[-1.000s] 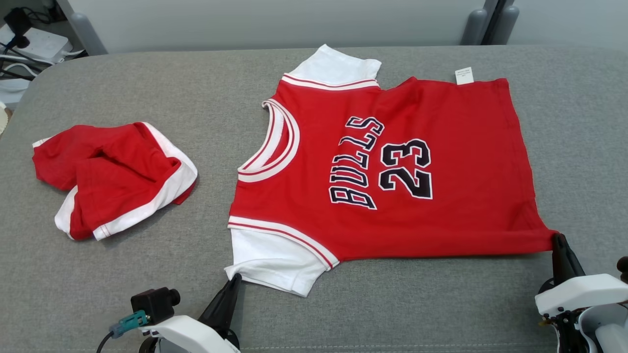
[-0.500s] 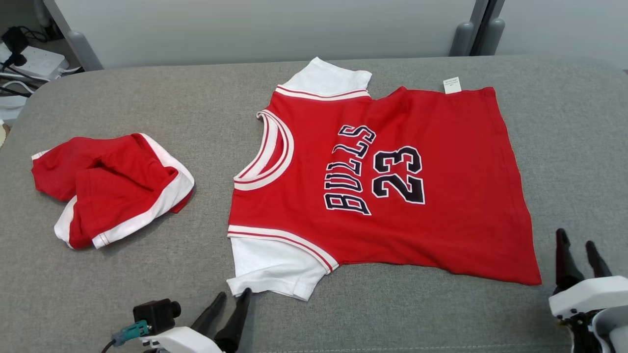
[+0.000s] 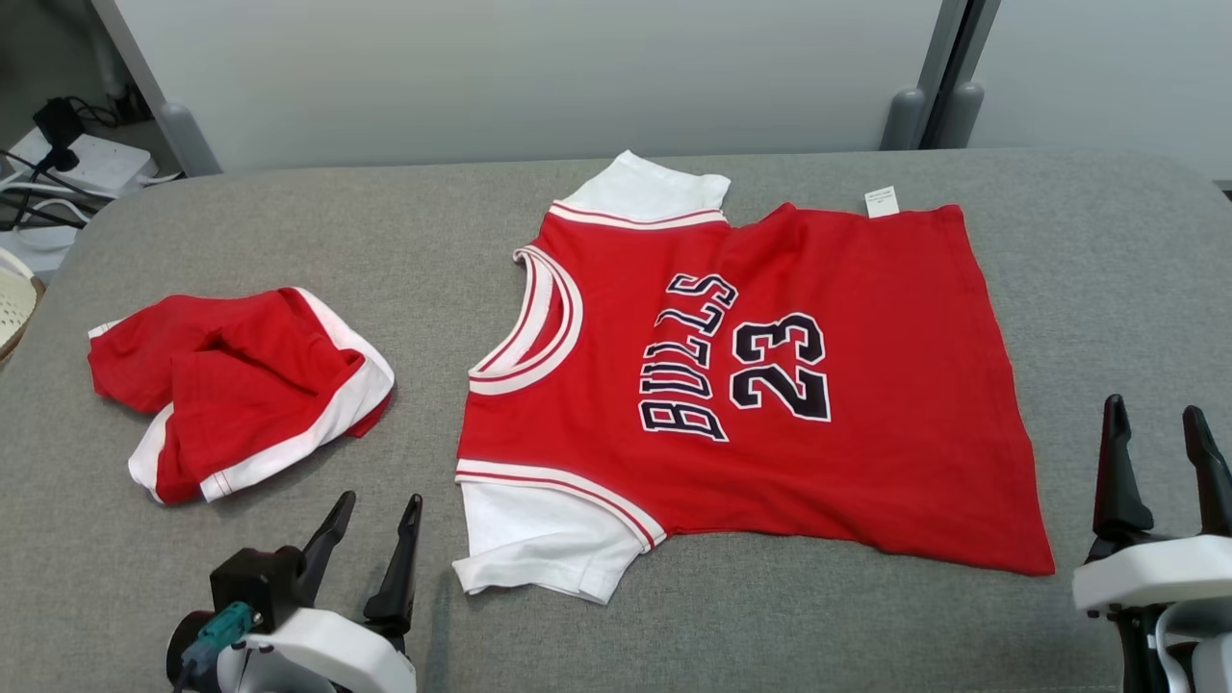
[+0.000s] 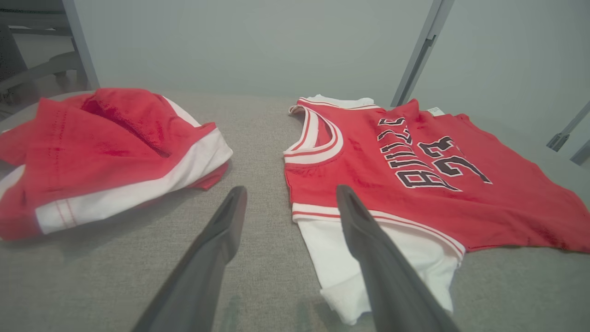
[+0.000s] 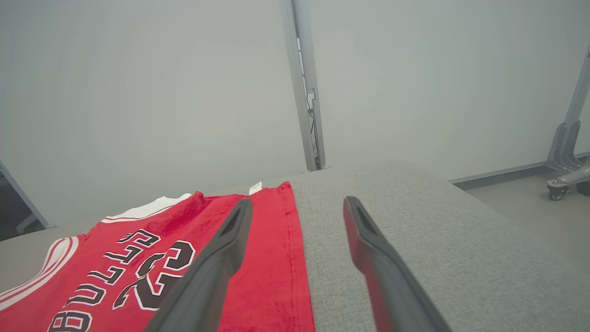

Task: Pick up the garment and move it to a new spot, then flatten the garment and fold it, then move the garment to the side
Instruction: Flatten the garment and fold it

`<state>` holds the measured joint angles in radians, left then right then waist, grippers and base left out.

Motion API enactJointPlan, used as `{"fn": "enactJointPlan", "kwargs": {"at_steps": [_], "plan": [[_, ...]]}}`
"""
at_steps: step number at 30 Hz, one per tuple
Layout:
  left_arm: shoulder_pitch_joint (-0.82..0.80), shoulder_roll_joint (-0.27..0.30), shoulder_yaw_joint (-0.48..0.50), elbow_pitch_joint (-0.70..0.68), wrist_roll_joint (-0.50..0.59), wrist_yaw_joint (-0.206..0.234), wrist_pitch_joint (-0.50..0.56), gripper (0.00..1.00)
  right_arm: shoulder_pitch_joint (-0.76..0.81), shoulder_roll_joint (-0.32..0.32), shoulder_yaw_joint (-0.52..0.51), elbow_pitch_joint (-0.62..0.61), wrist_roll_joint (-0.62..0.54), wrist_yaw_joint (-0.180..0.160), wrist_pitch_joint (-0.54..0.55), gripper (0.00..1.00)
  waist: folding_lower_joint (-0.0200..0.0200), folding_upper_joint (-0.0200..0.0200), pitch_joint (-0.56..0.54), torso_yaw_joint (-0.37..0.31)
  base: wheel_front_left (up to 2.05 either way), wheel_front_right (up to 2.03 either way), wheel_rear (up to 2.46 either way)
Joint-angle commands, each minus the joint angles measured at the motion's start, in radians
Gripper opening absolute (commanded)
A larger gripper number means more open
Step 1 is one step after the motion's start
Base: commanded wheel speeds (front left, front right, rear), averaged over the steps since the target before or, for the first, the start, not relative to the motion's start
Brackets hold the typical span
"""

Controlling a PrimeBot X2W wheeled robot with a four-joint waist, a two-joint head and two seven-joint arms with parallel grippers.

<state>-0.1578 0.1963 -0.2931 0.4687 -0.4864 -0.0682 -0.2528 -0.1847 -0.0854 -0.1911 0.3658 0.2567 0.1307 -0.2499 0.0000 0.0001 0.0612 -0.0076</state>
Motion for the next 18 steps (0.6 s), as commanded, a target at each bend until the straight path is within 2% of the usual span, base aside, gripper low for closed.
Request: {"fn": "enactJointPlan", "kwargs": {"at_steps": [1,2,7,18], "plan": [[0.003,0.006,0.067,-0.044,0.051,0.006,-0.009,1.0,0.009,-0.002,0.023,-0.057,-0.028,0.0,-0.012,1.0,0.0,-0.0001,-0.008,-0.004,0.0,0.0,0.0],[0.028,-0.018,0.112,-0.07,0.105,0.003,-0.009,1.0,0.026,0.007,0.033,-0.091,-0.056,0.0,-0.012,1.0,0.0,-0.0001,-0.019,-0.008,0.0,0.0,0.0],[0.078,-0.065,0.193,-0.126,0.221,-0.012,-0.009,1.0,0.067,0.016,0.065,-0.135,-0.091,0.0,-0.012,1.0,0.0,-0.0001,-0.044,-0.01,0.0,0.0,0.0],[0.145,-0.111,0.292,-0.167,0.366,-0.031,-0.009,1.0,0.139,0.019,0.09,-0.119,-0.109,0.0,-0.012,1.0,0.0,-0.0001,-0.071,-0.001,0.0,0.0,0.0]]}}
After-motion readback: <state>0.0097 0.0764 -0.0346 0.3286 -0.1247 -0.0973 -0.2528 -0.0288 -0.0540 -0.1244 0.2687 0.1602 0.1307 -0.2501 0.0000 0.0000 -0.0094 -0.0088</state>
